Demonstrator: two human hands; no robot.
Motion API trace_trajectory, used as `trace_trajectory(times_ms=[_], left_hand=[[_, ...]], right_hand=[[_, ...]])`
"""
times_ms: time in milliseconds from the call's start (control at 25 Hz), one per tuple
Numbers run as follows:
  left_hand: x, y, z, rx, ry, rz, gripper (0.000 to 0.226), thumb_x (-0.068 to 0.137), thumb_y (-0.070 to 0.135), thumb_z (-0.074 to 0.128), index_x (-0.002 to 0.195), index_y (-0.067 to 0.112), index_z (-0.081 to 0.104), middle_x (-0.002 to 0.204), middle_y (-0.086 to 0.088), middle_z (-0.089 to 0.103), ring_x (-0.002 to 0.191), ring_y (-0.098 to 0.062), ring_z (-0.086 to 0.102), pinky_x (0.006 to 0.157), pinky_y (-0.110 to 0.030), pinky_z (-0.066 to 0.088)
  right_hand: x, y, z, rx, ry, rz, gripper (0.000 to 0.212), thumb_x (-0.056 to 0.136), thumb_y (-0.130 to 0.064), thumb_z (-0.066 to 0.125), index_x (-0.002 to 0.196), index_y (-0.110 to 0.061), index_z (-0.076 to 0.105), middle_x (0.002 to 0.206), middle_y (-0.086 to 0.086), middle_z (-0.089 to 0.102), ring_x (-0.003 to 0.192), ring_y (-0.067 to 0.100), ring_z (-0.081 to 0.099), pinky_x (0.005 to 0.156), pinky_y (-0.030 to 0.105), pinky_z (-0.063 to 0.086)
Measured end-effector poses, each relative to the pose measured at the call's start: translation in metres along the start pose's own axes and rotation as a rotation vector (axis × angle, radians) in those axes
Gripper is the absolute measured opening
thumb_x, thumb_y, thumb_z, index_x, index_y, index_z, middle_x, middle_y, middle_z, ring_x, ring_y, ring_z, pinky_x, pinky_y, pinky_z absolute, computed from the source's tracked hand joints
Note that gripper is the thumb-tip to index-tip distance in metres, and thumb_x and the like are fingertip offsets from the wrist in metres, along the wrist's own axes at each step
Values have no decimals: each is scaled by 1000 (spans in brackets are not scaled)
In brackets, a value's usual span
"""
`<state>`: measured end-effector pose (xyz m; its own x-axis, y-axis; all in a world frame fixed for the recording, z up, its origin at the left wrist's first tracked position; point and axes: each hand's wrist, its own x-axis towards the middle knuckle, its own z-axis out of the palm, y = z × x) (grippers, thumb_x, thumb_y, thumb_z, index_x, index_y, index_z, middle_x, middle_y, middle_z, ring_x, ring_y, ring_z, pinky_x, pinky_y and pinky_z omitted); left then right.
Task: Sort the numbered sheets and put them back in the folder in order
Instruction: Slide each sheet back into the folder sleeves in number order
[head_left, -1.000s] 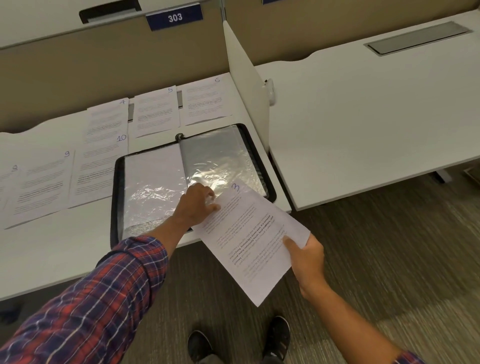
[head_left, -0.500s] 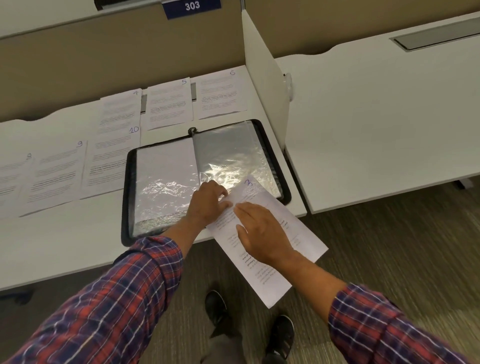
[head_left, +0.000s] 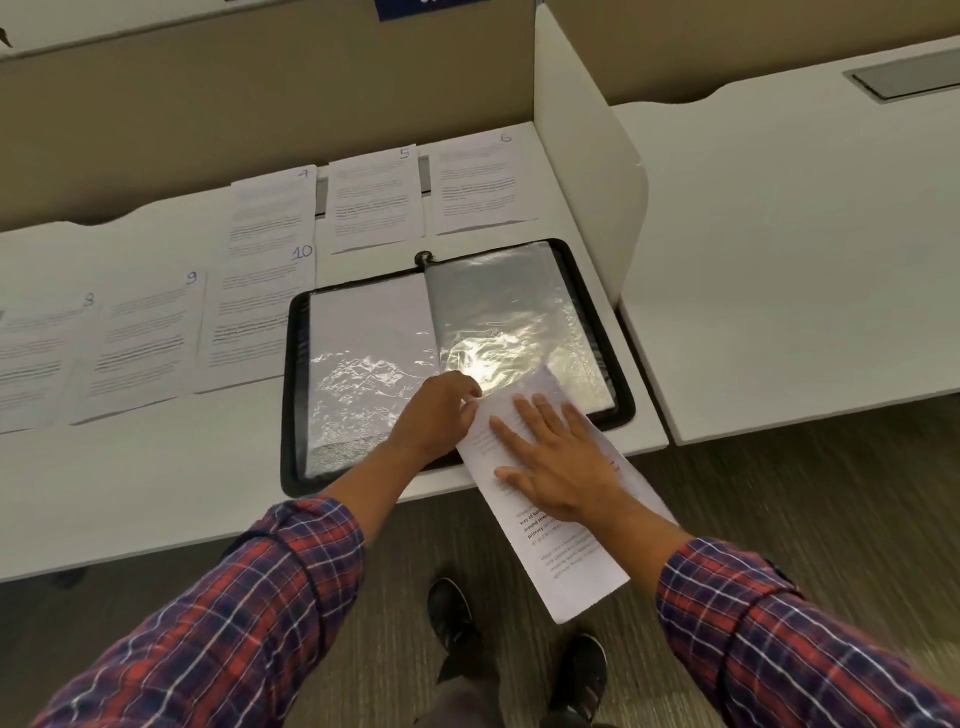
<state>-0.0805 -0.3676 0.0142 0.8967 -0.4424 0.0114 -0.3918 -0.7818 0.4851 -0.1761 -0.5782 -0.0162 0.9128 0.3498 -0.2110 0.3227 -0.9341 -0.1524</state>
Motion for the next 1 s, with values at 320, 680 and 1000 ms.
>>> trace_trajectory(times_ms=[320,680,1000], left_hand=[[-27,0,0,201,279,158,6,91,16,72,91,11,69,88,-5,65,80,-22,57,65,-37,46],[-40,11,23,305,280,137,9,95,20,65,95,13,70,99,-3,66,93,-21,55,77,-34,42],[-34,9,33,135,235,162,12,97,11,63,103,4,70,111,-13,67,107,-25,60,94,-36,53]], right_hand=[[28,-29,-2,89,83,264,81,96,-82,13,164,-42,-5,174,14,-3,160,40,-2,124,60,5],[52,-50,18,84,148,196,76,102,-68,18,167,-33,-4,174,12,-13,159,42,0,123,67,6],[41,-25,10,19,290,220,73,107,-57,26,165,-13,23,159,21,45,153,37,32,127,60,13]])
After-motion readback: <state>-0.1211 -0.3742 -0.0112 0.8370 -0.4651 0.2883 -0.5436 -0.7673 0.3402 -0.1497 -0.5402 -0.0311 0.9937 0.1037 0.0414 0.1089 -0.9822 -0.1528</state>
